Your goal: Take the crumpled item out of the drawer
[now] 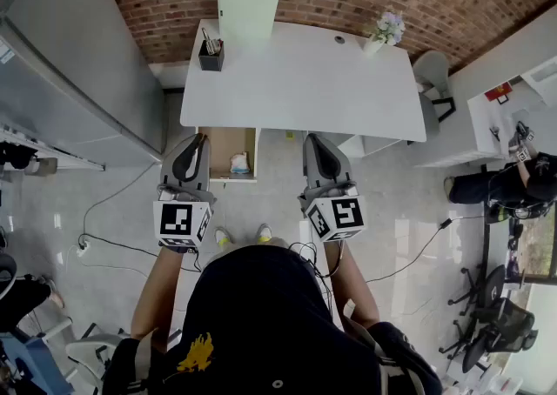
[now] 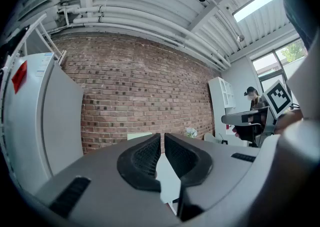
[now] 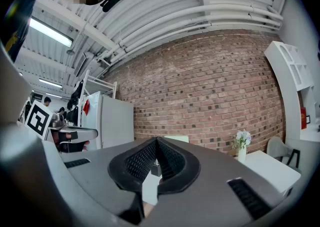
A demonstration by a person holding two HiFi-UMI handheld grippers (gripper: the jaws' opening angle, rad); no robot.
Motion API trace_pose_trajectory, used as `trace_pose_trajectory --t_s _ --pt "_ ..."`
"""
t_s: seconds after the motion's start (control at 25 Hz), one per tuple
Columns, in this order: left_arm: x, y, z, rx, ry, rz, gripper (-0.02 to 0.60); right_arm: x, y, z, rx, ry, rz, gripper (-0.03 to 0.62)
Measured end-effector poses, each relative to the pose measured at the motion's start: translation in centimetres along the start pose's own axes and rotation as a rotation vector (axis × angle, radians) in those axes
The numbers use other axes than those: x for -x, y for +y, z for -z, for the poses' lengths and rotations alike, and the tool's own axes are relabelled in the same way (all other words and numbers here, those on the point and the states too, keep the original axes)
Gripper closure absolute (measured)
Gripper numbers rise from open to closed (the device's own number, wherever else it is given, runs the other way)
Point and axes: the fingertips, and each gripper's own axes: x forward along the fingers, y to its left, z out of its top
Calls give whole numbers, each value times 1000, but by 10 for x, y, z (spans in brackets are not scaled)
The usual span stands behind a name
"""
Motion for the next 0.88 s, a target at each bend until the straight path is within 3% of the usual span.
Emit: trace_pose_trajectory --t_s 0.32,0.68,0.88 --pt "-12 -37 -8 14 -34 -44 549 28 -53 2 6 22 2 568" --pt "-7 -51 -8 -67 -31 -108 537 11 -58 19 -42 21 -81 568" --pt "-4 -52 -19 2 -64 -166 537 7 -47 18 -46 6 -93 568"
